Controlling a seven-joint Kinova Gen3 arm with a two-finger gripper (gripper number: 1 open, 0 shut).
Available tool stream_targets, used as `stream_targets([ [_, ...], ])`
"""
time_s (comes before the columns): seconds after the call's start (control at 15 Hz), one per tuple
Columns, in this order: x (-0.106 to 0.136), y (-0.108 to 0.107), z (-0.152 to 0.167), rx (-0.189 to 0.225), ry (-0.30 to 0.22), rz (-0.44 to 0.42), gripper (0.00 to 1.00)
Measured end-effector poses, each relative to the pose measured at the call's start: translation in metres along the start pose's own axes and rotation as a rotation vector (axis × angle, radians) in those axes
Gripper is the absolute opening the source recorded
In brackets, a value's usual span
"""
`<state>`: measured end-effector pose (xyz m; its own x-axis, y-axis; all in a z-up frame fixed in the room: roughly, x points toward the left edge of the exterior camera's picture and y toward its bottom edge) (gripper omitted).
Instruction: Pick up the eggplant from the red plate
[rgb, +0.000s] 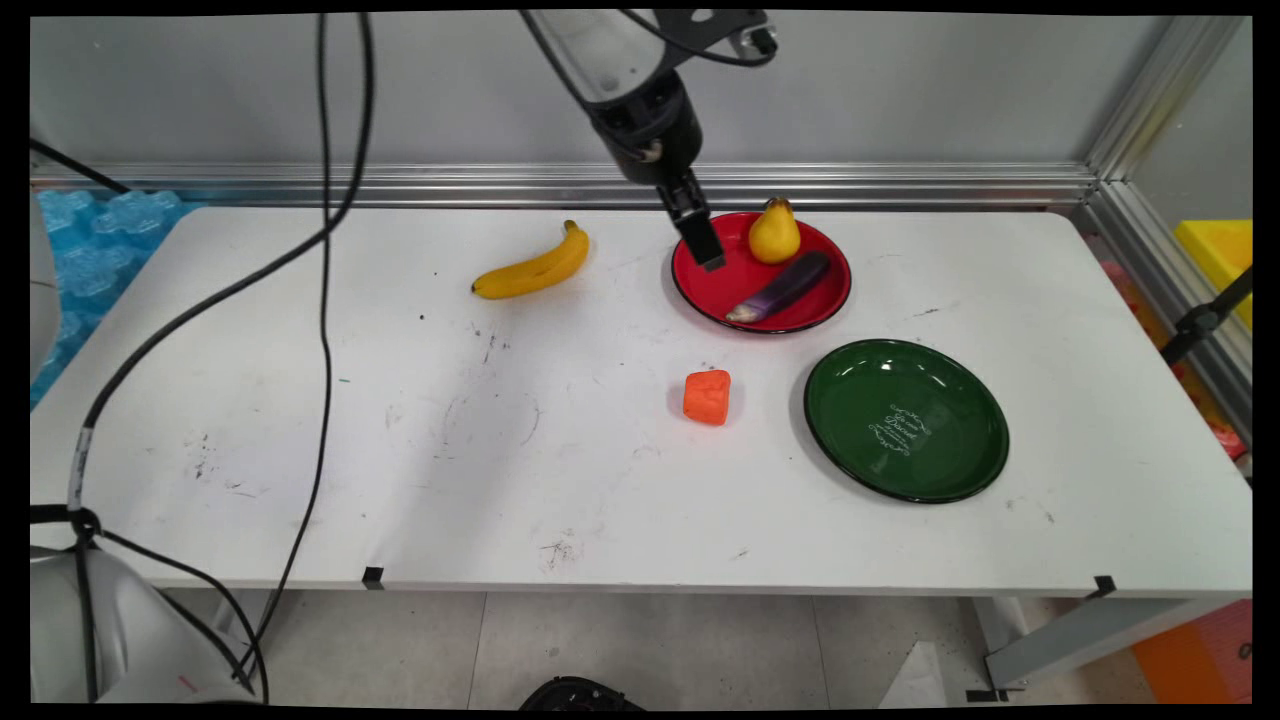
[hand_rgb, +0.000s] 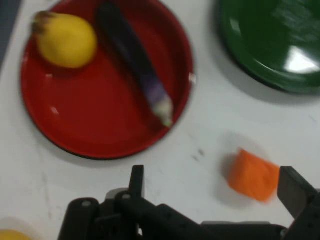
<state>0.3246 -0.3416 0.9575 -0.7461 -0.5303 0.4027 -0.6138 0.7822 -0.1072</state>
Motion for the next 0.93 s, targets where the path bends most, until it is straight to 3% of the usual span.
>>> stream_targets([
  [0.47,0.023,-0.017,0.073,0.116,0.048,-0.281,1.0],
  [0.73,0.035,-0.024,0.118,0.151,0.069,-0.42,1.0],
  [0.93,0.043,-0.025,0.151,0.152,0.073,-0.491,1.0],
])
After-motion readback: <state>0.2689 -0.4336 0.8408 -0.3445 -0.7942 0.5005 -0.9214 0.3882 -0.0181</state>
